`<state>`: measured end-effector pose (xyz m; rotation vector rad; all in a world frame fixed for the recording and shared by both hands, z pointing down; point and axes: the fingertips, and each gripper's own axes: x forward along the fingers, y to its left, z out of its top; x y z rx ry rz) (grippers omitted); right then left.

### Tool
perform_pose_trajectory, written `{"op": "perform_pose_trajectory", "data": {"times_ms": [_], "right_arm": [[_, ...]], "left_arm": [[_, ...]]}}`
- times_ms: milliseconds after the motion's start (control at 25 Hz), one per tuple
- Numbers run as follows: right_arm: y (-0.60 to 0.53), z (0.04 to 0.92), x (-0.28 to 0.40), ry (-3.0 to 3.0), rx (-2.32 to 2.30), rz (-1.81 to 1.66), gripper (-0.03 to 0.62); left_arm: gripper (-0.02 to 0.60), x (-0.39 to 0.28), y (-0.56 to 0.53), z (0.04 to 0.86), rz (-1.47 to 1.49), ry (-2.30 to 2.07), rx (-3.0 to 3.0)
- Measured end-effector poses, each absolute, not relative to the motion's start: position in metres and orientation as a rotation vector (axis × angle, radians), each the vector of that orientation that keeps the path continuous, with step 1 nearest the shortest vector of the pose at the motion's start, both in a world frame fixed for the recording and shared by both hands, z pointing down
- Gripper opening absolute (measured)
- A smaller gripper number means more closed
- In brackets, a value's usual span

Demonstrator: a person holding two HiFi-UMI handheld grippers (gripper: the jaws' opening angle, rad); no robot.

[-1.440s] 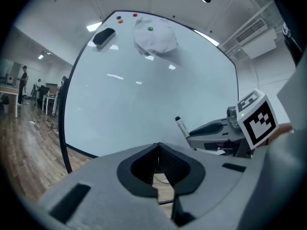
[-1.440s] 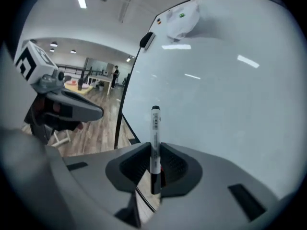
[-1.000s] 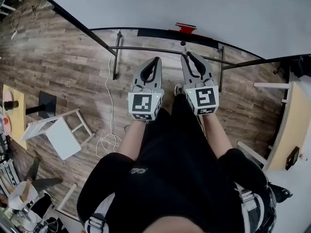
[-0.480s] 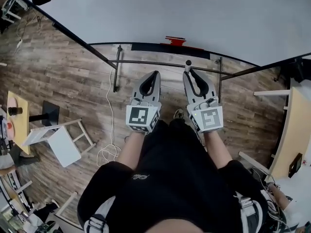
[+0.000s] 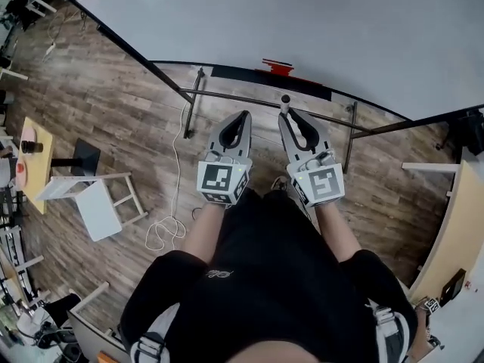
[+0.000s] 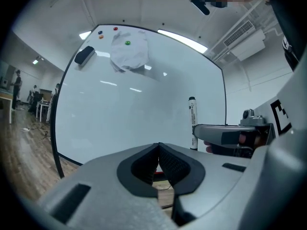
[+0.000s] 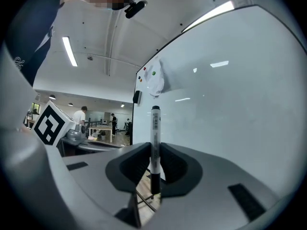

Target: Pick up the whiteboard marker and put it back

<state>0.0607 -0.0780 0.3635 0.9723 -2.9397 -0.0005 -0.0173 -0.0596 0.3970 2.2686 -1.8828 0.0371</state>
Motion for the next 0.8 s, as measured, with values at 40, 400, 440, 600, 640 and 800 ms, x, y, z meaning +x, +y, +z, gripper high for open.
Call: {"op": "perform_pose_trajectory", "data": {"times_ms": [40,400,440,600,640,800], "right_arm": [[-0.078,0.364,0.058,-2.953,0.942,-0.007,0.052],[-0.063,0.389,0.027,-3.125,0.439,-0.118,0.052],[-0.063,0.391,0.027,-3.123,0.41,-0.151,0.052],[-0.066,0.394,0.025,-3.104,0.399,-0.221,0.052],[-0.067,0.396,0.024,-3.09,0.406,-0.242,0.052],[-0.074,0.401,0.018,-3.053,0.416,-0.295,0.052]], "left_arm": [[0.006,-0.019,-0.058,0.397,0.04,-1.901,2.251],[0.007,-0.02,-0.047,0.406,0.014,-1.787,2.269],[0.008,-0.021,-0.049,0.406,0.025,-1.784,2.279],[0.008,-0.03,-0.051,0.394,0.121,-1.932,2.267],[0.014,-0.028,-0.051,0.392,0.128,-1.939,2.267],[0.184,-0.008,-0.063,0.386,0.112,-1.766,2.371]]}}
